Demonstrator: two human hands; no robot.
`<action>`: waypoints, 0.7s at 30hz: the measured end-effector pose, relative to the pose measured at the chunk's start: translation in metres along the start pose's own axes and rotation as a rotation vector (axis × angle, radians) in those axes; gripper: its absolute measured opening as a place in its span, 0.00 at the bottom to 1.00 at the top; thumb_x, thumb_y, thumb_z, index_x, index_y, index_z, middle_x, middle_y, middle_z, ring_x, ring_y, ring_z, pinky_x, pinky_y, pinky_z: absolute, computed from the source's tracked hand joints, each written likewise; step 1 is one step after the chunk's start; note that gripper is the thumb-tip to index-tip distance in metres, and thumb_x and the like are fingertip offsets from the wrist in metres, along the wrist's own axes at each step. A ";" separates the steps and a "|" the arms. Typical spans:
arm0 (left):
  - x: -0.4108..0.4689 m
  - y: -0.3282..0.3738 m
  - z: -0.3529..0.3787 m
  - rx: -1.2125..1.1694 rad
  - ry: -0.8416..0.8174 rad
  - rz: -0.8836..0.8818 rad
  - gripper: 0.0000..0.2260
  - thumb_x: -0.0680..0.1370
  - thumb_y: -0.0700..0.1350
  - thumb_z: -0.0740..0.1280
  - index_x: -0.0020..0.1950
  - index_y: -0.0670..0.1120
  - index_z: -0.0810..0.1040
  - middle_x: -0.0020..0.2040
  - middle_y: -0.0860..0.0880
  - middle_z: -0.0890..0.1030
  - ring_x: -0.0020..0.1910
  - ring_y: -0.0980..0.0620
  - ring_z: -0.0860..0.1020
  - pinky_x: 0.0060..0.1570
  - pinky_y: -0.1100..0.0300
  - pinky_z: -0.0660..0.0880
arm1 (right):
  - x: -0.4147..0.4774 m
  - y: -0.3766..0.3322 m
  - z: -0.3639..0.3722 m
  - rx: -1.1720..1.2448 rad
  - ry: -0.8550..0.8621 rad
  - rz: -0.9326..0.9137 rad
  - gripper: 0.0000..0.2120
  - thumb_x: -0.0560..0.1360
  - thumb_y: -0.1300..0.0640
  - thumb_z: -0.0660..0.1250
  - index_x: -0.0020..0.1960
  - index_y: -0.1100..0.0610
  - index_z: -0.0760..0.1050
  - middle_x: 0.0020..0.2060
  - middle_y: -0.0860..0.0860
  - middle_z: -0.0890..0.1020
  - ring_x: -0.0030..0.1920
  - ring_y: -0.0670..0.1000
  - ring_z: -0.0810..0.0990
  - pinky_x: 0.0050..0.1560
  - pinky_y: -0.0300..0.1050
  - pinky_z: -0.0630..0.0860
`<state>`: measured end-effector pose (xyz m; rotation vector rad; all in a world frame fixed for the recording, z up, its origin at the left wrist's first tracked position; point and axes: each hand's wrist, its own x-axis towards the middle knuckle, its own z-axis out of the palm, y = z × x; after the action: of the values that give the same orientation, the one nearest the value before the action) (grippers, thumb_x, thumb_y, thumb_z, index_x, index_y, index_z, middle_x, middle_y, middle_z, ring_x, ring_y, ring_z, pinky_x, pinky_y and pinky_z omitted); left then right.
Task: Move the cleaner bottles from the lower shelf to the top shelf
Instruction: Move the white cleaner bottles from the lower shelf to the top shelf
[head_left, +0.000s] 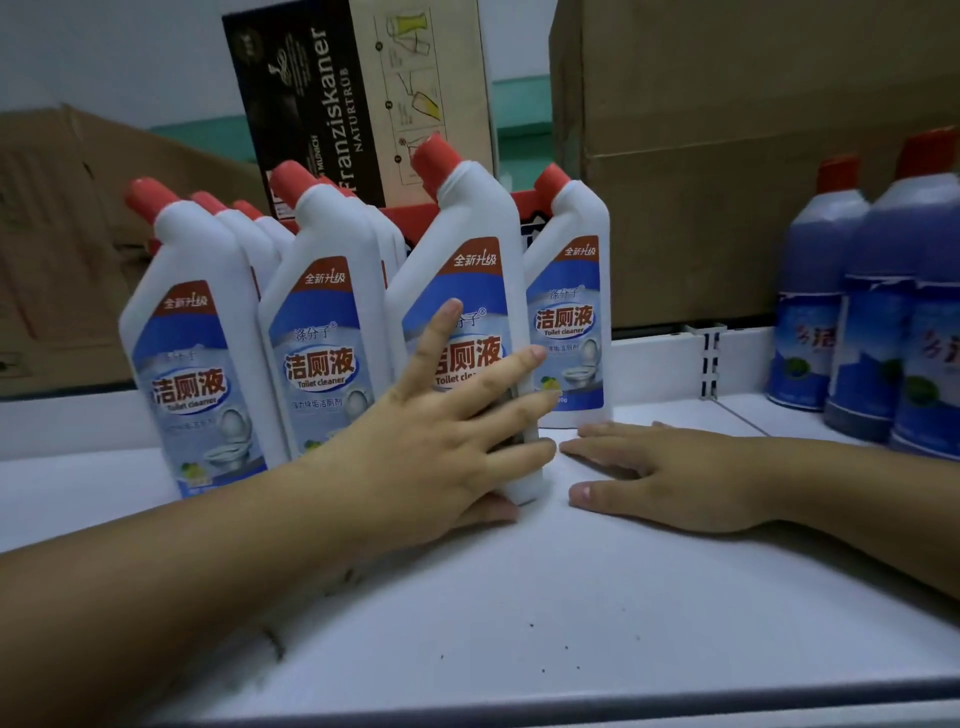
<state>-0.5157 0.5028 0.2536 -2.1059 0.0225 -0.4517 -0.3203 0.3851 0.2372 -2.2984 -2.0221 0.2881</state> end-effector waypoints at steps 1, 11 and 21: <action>0.000 -0.001 0.005 0.008 0.001 -0.004 0.18 0.78 0.57 0.54 0.60 0.52 0.76 0.65 0.45 0.77 0.72 0.40 0.59 0.66 0.28 0.46 | -0.001 0.000 0.000 0.004 -0.001 0.002 0.35 0.71 0.30 0.49 0.75 0.40 0.51 0.77 0.42 0.49 0.76 0.44 0.48 0.76 0.48 0.44; 0.003 -0.001 0.007 -0.077 -0.002 -0.034 0.21 0.72 0.54 0.70 0.64 0.52 0.75 0.67 0.44 0.75 0.72 0.39 0.65 0.68 0.31 0.48 | -0.001 0.004 0.001 0.081 0.052 -0.003 0.39 0.64 0.26 0.50 0.73 0.37 0.56 0.75 0.37 0.56 0.73 0.43 0.57 0.73 0.43 0.54; -0.126 -0.064 -0.032 -0.518 0.511 -0.777 0.24 0.70 0.56 0.71 0.63 0.60 0.66 0.68 0.55 0.67 0.67 0.69 0.59 0.64 0.73 0.63 | -0.011 -0.051 -0.026 -0.411 0.905 -0.453 0.14 0.74 0.39 0.56 0.53 0.45 0.72 0.51 0.45 0.81 0.52 0.49 0.80 0.53 0.45 0.74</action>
<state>-0.6531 0.5361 0.2823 -2.3812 -0.4366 -1.5796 -0.3664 0.3833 0.2727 -1.5316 -2.0463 -1.0622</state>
